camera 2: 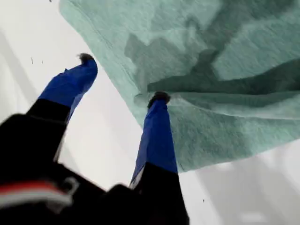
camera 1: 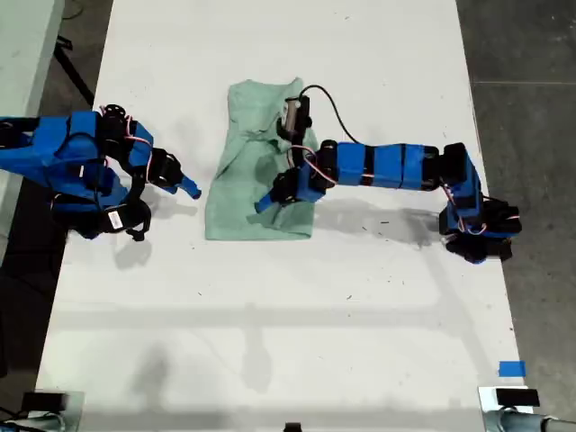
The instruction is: Fold t-shirt
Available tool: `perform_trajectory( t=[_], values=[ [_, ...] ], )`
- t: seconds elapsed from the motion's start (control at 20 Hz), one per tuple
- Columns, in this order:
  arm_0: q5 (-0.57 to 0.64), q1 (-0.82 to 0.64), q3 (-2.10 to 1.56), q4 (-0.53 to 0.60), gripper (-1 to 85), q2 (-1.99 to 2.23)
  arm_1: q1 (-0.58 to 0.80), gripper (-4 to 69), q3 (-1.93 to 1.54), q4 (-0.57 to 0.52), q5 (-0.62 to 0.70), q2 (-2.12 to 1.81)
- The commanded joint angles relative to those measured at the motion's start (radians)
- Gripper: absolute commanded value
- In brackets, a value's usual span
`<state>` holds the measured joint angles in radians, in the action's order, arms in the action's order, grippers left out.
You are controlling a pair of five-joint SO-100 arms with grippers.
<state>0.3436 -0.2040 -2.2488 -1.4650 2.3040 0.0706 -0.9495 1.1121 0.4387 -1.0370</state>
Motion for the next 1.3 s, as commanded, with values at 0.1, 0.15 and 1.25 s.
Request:
perform_trajectory(
  t=[0.1, 0.15, 1.25],
  values=[
    [-0.061, 0.044, 0.021, 0.034, 24.2, -0.055, 0.074, 26.2, -0.043, 0.155, 0.067, -0.319],
    [-0.081, 0.058, 0.026, 0.041, 24.4, -0.075, 0.087, 25.8, -0.121, 0.164, 0.072, -0.37],
    [-0.299, 0.114, 0.115, 0.313, 0.0, -0.554, 0.112, 19.3, -0.713, 0.08, 0.032, -0.755]
  ],
)
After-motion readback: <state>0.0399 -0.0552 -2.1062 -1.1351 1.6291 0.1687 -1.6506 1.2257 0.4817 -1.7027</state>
